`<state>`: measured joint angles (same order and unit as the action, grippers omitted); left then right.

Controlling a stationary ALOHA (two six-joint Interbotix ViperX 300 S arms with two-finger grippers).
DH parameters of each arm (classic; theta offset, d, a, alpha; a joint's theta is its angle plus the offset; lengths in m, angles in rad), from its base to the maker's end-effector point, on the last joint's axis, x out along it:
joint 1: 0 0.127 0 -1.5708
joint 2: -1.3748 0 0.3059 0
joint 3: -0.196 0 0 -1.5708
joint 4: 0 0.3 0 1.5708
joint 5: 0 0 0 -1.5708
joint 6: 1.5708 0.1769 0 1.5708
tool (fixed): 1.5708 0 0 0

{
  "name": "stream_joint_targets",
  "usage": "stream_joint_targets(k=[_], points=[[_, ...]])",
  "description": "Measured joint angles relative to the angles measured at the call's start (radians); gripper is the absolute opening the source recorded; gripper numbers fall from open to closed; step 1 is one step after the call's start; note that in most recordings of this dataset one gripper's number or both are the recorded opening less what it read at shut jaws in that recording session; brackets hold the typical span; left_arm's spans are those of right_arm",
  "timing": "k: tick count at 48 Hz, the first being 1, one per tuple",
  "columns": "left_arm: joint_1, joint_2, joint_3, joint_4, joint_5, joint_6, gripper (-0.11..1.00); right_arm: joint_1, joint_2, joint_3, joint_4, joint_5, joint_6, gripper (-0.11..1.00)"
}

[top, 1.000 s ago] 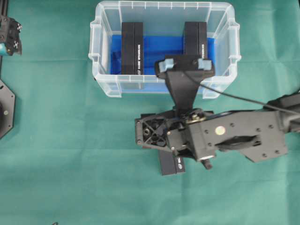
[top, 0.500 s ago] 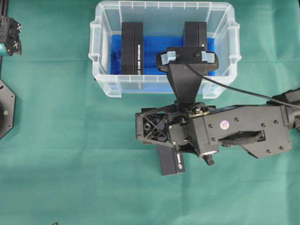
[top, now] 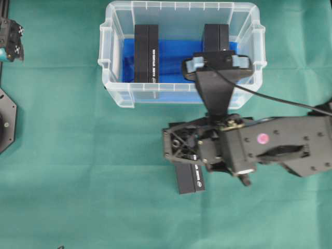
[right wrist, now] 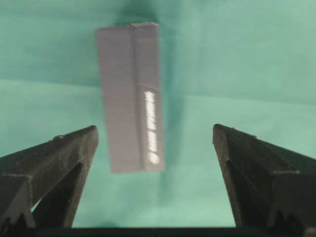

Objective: Take out the box from the case.
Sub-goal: 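Open the right gripper to release the box and withdraw right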

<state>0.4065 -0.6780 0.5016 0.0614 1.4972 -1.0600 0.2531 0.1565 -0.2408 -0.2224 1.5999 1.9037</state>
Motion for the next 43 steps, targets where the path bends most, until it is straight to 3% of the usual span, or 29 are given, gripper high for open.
stream_joint_targets(k=[10, 20, 43], points=[[0.000, 0.000, 0.002, 0.000, 0.002, -0.002, 0.90, 0.017, -0.067, 0.075, 0.011, 0.026, 0.009, 0.92], [-0.003, -0.005, 0.002, -0.006, 0.003, -0.002, 0.90, 0.035, -0.209, 0.258, 0.038, 0.017, 0.014, 0.92], [-0.021, -0.020, 0.003, -0.008, -0.002, -0.020, 0.90, 0.063, -0.578, 0.591, 0.051, 0.000, 0.020, 0.92]])
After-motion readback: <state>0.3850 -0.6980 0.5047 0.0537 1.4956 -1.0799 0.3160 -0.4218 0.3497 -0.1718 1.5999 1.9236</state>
